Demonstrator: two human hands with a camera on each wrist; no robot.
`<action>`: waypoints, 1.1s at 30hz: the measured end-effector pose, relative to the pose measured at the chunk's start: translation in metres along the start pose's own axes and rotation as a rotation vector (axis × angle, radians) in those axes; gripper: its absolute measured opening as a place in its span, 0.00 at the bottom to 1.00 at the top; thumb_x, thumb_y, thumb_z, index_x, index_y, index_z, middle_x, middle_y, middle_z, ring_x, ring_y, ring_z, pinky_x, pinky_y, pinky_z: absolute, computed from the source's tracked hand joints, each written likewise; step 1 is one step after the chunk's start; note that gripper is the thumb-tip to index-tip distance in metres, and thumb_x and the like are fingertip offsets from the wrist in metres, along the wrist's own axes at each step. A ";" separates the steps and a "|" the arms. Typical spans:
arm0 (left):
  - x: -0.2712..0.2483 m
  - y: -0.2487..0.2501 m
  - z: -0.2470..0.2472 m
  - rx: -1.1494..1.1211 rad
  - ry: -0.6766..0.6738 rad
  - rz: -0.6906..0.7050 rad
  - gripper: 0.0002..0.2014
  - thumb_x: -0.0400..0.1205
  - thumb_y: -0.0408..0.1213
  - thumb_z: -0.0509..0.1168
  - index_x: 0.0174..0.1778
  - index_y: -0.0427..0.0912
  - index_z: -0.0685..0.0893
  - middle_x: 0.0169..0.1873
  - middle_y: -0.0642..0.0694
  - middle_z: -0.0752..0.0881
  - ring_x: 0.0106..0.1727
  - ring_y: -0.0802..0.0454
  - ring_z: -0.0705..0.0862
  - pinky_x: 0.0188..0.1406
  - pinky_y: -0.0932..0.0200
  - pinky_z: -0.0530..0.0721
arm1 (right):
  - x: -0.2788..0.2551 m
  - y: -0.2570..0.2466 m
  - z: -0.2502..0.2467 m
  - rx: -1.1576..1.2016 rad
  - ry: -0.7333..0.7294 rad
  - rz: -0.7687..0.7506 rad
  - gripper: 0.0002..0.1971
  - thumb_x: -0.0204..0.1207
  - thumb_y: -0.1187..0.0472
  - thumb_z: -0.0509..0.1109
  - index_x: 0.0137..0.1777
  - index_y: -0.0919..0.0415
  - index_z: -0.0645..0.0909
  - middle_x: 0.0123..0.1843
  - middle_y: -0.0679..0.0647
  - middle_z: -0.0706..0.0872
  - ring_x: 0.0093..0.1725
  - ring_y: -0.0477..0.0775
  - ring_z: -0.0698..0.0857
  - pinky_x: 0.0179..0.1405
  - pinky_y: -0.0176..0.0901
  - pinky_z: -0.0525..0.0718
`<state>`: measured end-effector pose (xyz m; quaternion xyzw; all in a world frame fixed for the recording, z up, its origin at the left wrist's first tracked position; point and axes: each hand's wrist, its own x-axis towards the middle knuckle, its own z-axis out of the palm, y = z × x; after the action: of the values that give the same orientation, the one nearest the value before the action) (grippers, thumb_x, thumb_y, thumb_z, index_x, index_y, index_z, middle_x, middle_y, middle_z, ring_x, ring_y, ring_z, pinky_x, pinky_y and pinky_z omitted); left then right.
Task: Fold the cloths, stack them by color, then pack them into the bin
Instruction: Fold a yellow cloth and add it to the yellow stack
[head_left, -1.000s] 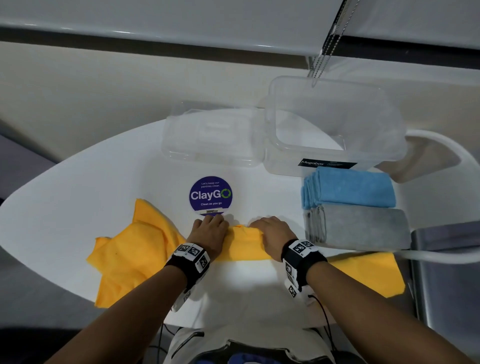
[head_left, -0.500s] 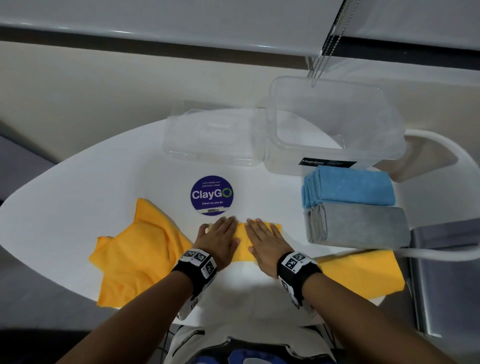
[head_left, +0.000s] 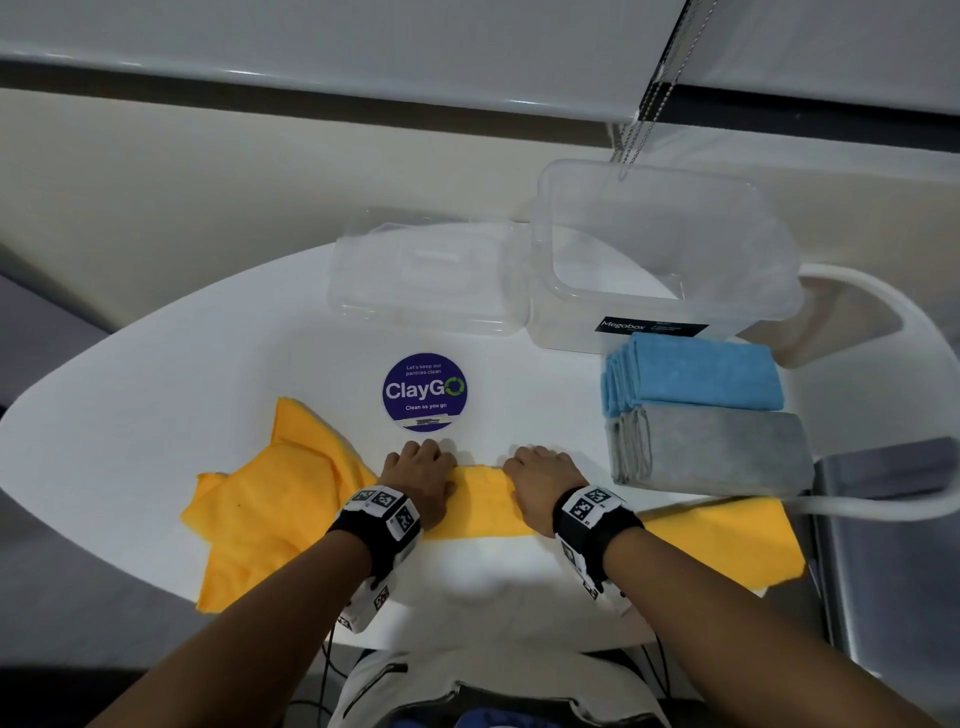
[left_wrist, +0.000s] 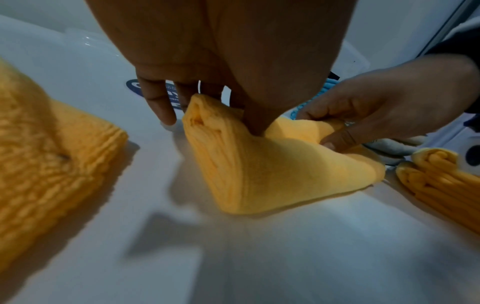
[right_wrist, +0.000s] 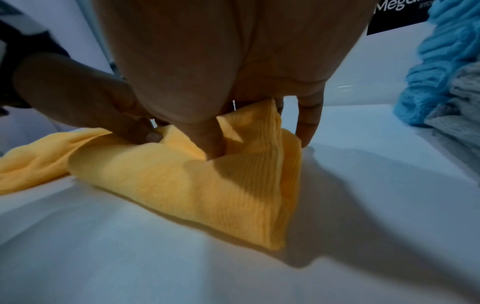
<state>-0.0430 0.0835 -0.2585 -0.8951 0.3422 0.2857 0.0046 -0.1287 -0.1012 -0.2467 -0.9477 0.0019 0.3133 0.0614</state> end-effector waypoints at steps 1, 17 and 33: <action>-0.002 0.000 -0.001 -0.001 0.002 0.010 0.19 0.85 0.48 0.56 0.71 0.49 0.72 0.68 0.47 0.72 0.67 0.45 0.70 0.69 0.47 0.71 | -0.002 0.001 0.000 0.020 -0.002 -0.012 0.28 0.78 0.59 0.65 0.78 0.56 0.66 0.76 0.57 0.68 0.74 0.62 0.68 0.68 0.56 0.71; 0.001 0.099 -0.052 -0.462 -0.235 0.228 0.24 0.79 0.61 0.62 0.66 0.52 0.80 0.61 0.46 0.84 0.61 0.47 0.81 0.59 0.56 0.78 | -0.133 0.107 -0.041 0.667 0.055 0.200 0.10 0.75 0.63 0.70 0.46 0.44 0.80 0.41 0.40 0.81 0.45 0.44 0.79 0.37 0.26 0.71; 0.020 0.225 0.004 -0.364 -0.313 0.152 0.43 0.62 0.81 0.51 0.57 0.50 0.79 0.57 0.40 0.83 0.57 0.38 0.83 0.51 0.54 0.79 | -0.195 0.225 0.071 1.031 0.343 0.692 0.19 0.70 0.54 0.80 0.56 0.48 0.76 0.53 0.50 0.82 0.52 0.52 0.82 0.37 0.38 0.75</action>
<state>-0.1710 -0.1005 -0.2300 -0.7977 0.3467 0.4773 -0.1252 -0.3372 -0.3232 -0.2134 -0.7776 0.4678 0.1178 0.4033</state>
